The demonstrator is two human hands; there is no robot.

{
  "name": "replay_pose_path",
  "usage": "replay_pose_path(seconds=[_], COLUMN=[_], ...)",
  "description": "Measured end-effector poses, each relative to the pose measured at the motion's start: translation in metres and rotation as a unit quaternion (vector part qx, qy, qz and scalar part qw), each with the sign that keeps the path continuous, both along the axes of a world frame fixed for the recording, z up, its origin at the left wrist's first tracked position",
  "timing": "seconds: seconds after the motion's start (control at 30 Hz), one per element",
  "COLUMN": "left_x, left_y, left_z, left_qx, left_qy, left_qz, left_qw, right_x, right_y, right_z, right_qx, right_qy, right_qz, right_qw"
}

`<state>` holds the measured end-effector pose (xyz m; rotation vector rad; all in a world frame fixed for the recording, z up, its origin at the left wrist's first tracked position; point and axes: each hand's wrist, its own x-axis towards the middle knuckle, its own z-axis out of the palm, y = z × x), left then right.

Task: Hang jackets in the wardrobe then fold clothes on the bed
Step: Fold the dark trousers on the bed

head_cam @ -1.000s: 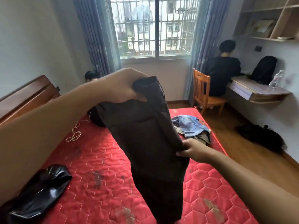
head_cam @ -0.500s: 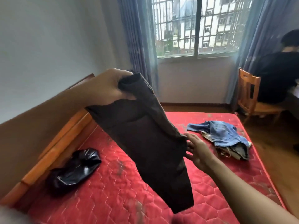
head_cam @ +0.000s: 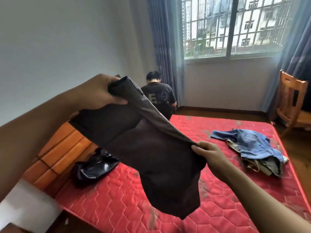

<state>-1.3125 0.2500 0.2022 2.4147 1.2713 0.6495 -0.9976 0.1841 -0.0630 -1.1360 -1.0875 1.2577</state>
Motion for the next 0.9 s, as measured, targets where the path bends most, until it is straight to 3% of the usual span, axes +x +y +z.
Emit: replay_pose_path(seconds=[0.1,0.17,0.27,0.37,0.53,0.63,0.73,0.8,0.9], left_x=[0.011,0.026,0.056,0.075,0.08,0.079,0.065,0.053,0.053], left_y=[-0.002,-0.006,-0.013,-0.018,-0.022,-0.021,-0.015,-0.011,-0.012], left_z=[0.001,0.002,0.002,0.003,0.009,0.009,0.023,0.032,0.032], left_qx=[-0.017,-0.029,-0.017,-0.03,-0.024,0.018,0.03,0.035,0.035], left_qy=[-0.004,0.017,0.08,0.118,0.125,0.135,0.11,0.09,0.102], left_qz=[-0.003,-0.029,-0.079,-0.132,-0.151,-0.142,-0.115,-0.1,-0.109], left_qw=[1.0,0.999,0.994,0.984,0.98,0.98,0.987,0.99,0.988], right_x=[0.014,0.011,-0.02,-0.043,-0.043,-0.034,-0.004,0.015,0.027], right_y=[0.0,-0.005,-0.002,0.009,0.009,0.005,-0.007,-0.017,-0.018], right_z=[0.012,0.039,0.096,0.137,0.144,0.128,0.074,0.034,0.014], right_qx=[0.046,0.063,0.122,0.205,0.207,0.166,0.05,-0.052,-0.105], right_qy=[-0.21,-0.311,-0.224,-0.212,-0.199,-0.222,-0.384,-0.42,-0.47], right_qz=[-0.014,0.042,0.144,0.084,0.091,0.124,0.17,0.192,0.215], right_qw=[0.977,0.947,0.956,0.952,0.954,0.953,0.906,0.886,0.85])
